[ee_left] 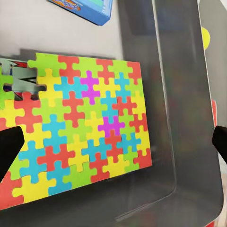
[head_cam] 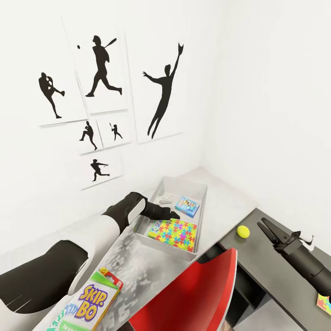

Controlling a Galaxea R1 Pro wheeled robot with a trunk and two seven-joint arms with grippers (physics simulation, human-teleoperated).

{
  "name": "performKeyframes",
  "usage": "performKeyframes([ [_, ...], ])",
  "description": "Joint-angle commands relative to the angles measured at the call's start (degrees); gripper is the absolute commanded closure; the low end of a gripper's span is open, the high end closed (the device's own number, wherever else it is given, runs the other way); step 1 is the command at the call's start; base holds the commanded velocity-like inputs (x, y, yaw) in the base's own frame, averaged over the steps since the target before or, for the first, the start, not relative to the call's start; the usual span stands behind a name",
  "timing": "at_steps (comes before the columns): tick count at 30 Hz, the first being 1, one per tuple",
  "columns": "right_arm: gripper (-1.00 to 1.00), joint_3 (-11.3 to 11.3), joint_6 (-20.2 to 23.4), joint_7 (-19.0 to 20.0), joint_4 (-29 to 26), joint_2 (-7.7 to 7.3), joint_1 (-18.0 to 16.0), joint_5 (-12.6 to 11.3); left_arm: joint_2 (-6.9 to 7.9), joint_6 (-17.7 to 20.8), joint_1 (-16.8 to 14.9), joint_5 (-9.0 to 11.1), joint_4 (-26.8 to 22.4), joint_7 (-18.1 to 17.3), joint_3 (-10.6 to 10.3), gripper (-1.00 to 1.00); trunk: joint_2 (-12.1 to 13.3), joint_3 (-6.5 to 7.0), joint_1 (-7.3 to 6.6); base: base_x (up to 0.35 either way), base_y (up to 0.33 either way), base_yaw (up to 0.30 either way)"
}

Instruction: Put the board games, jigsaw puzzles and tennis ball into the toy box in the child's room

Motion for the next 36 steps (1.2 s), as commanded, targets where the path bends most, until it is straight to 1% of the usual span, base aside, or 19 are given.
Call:
performKeyframes([
  [1,-1.00,-0.1,0.3,0.1,0.0,0.00,-0.1,-0.1,0.00,0.1,-0.1,-0.2,0.0,-0.3,-0.1,-1.00,-0.1,-0.12,0.03,0.000,0.000,0.000],
  [11,-1.00,-0.1,0.3,0.1,0.0,0.00,-0.1,-0.1,0.00,0.2,-0.1,-0.2,-0.7,-1.0,0.0,-1.00,-0.1,-0.12,0.03,0.000,0.000,0.000],
  [15,-1.00,-0.1,0.3,0.1,0.0,0.00,-0.1,-0.1,0.00,0.9,0.0,0.2,-3.5,-1.7,0.0,-1.00,-0.1,-0.11,0.03,0.000,0.000,0.000],
  [17,-1.00,-0.1,0.3,0.1,0.0,0.00,-0.1,-0.1,0.02,1.9,0.0,0.3,-5.5,-3.2,0.0,-1.00,-0.1,-0.04,0.03,0.000,0.000,0.000],
  [20,-1.00,-0.1,0.2,0.1,0.0,0.00,-0.1,-0.1,1.65,2.7,0.2,0.4,-7.4,-6.3,0.0,-1.00,-0.1,0.15,0.03,0.000,0.000,0.000],
  [21,-1.00,-0.1,0.2,0.1,0.0,0.00,-0.1,-0.1,2.88,3.1,0.2,0.4,-8.7,-9.5,0.0,-1.00,-0.1,0.23,0.03,0.000,0.000,0.000],
  [27,-1.00,-0.2,0.1,0.1,0.0,0.00,-0.1,-0.1,6.67,3.8,0.3,0.3,-11.5,-20.7,0.0,-1.00,-0.1,0.74,0.03,0.000,0.000,0.000],
  [28,-1.00,-0.2,0.1,0.1,0.0,0.00,-0.1,-0.1,7.72,3.9,0.4,0.2,-12.0,-24.0,0.0,-1.00,-0.1,0.83,0.03,0.000,0.000,0.000],
  [31,-1.00,-0.2,0.1,0.1,0.0,0.00,-0.1,-0.1,9.58,3.8,0.7,0.2,-12.4,-27.8,0.0,-1.00,-0.1,1.11,0.03,0.000,0.000,0.000],
  [36,-1.00,-0.2,0.1,0.1,0.0,0.00,-0.1,-0.1,13.38,3.5,1.7,0.5,-13.3,-32.9,0.1,-1.00,-0.1,1.57,0.03,0.000,0.000,0.000],
])
